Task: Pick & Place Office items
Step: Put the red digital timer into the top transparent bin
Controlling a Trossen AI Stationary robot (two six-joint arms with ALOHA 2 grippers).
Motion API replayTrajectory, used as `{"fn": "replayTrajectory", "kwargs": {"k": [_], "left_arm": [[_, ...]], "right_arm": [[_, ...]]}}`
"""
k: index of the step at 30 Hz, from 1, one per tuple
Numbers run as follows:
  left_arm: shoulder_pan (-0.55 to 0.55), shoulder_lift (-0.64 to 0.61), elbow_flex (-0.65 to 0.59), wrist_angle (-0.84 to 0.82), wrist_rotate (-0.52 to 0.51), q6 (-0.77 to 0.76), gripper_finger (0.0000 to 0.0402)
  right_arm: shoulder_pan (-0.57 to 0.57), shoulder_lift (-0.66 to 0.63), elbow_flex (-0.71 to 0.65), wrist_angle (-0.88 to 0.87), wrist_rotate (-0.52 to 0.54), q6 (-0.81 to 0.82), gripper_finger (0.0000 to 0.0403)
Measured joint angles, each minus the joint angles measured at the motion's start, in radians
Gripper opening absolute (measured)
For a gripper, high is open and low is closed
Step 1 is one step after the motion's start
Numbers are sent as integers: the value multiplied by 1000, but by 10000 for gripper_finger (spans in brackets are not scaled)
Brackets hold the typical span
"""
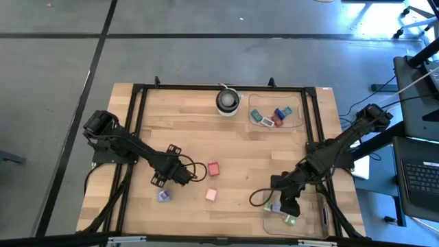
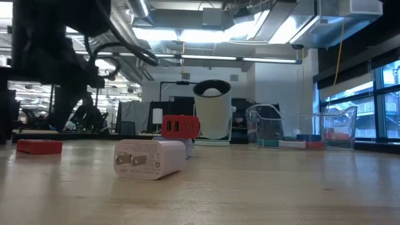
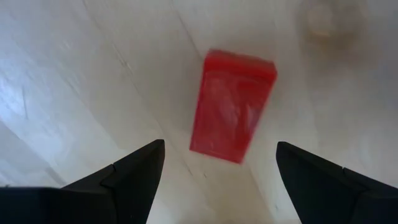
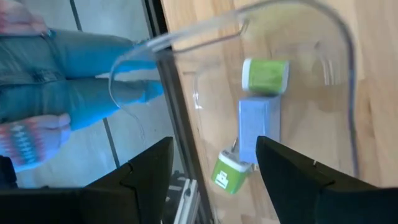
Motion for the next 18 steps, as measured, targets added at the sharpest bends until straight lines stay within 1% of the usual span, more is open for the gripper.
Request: {"fn": "replayTrajectory", "kwargs": {"k": [2,6,13,18], "left_arm": [[15,0,-19,57,23,7,306],[38,0,-70,160,113,7,306],[62,-5,-108,195,126,8,306],[94,-4,-112,216,166,14,302]], "right_arm": [[-15,-7,0,-3,0,-2,233],[-37,-14,0,-6,0,-9,233],[-58,-15,0,-9,0,-35,233],[-75,-15,0,-10,0,-55,232]]}}
